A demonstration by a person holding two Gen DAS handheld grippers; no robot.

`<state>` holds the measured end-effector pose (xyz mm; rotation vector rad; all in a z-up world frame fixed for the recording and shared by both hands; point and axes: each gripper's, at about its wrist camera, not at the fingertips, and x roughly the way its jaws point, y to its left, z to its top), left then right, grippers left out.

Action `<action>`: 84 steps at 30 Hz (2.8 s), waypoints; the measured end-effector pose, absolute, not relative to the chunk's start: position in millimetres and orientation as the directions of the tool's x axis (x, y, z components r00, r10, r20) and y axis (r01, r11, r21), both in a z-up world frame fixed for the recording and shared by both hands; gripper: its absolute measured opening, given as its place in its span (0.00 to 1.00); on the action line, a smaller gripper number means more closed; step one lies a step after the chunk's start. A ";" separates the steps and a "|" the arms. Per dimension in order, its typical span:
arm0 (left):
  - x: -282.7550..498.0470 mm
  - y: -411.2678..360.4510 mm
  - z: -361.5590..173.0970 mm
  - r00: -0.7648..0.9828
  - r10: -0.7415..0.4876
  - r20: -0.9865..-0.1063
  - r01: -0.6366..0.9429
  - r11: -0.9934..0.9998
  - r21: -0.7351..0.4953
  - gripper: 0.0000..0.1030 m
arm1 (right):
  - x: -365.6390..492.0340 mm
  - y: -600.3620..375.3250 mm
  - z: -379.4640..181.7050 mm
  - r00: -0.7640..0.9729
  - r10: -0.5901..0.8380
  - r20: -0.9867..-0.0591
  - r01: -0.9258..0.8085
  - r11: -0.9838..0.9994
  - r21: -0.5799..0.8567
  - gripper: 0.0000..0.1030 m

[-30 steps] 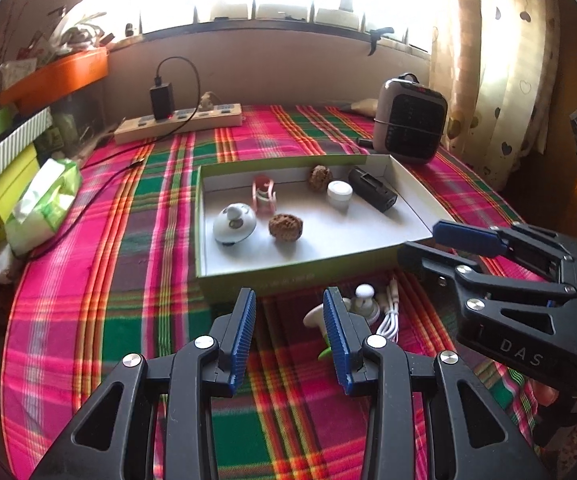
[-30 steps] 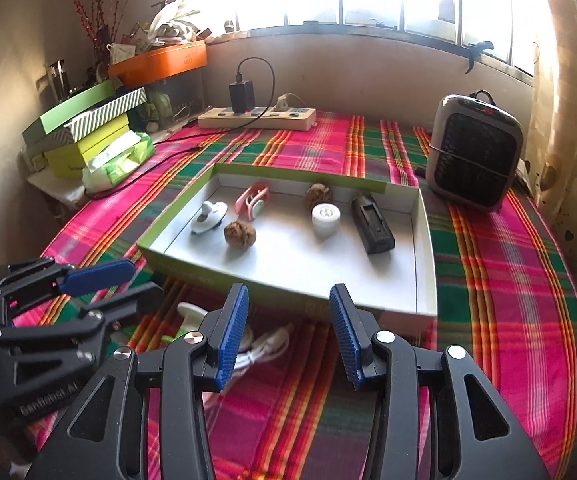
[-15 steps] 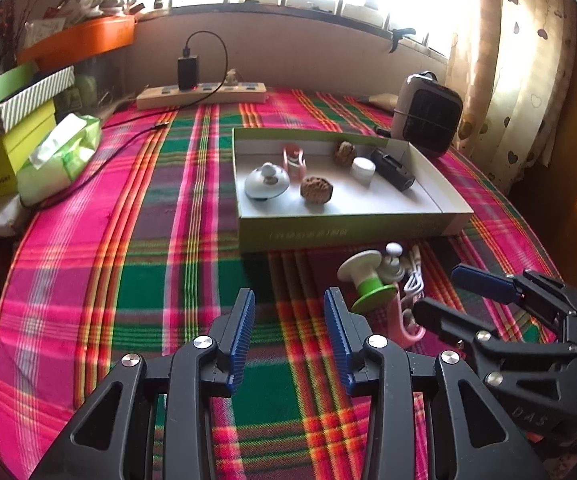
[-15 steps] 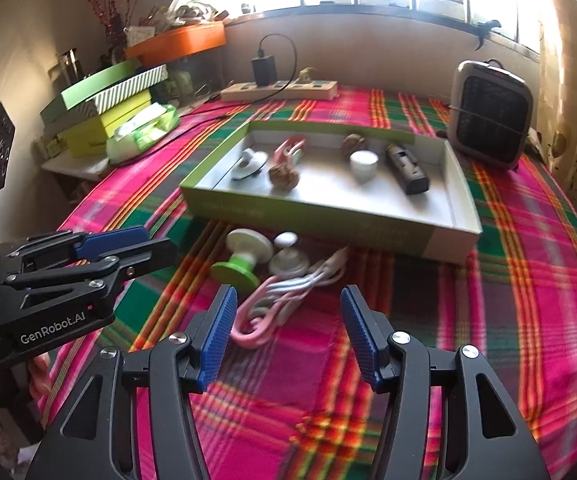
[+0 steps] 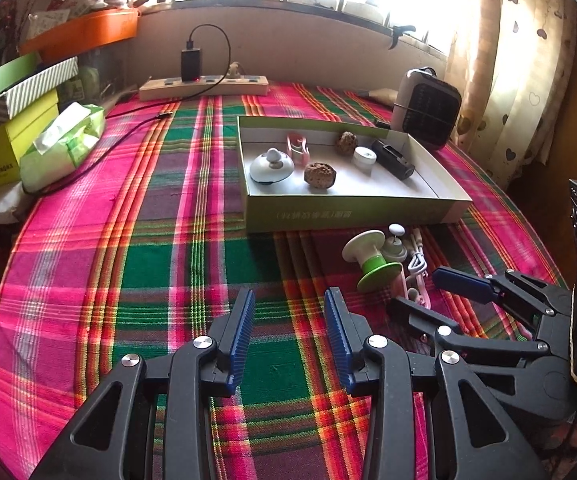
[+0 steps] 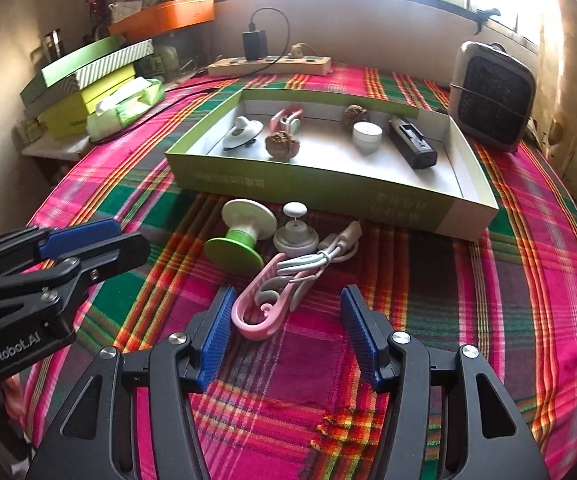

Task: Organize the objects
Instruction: 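Withdraw both grippers from the box toward the green spool and pink clip, then grasp the pink clip with right gripper while left gripper grasps green spool, then lift the green spool and pink clip and carry them toward the box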

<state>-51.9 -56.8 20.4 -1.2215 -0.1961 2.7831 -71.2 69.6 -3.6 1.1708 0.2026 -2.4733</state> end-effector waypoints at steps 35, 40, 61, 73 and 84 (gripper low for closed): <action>-79.4 -12.0 19.4 -0.619 0.230 -0.751 -0.145 -0.973 -0.179 0.40 | -44.1 129.3 1.2 -0.609 -0.260 -0.749 0.340 -0.939 0.049 0.22; -86.2 -7.4 15.4 -0.610 0.225 -0.760 -0.134 -0.974 -0.182 0.41 | -43.3 139.7 1.2 -0.579 -0.319 -0.751 0.368 -0.923 0.109 0.22; -99.2 -10.2 8.0 -0.606 0.181 -0.775 -0.095 -0.983 -0.155 0.41 | -41.0 165.9 -2.7 -0.600 -0.220 -0.769 0.325 -0.946 0.017 0.22; -103.5 -12.5 7.8 -0.613 0.164 -0.773 -0.096 -0.986 -0.133 0.41 | -56.0 164.0 -5.3 -0.626 -0.187 -0.757 0.289 -0.957 -0.003 0.32; -105.2 -15.2 7.7 -0.615 0.160 -0.773 -0.086 -0.987 -0.136 0.41 | -58.2 163.4 -5.5 -0.638 -0.175 -0.749 0.264 -0.964 0.000 0.34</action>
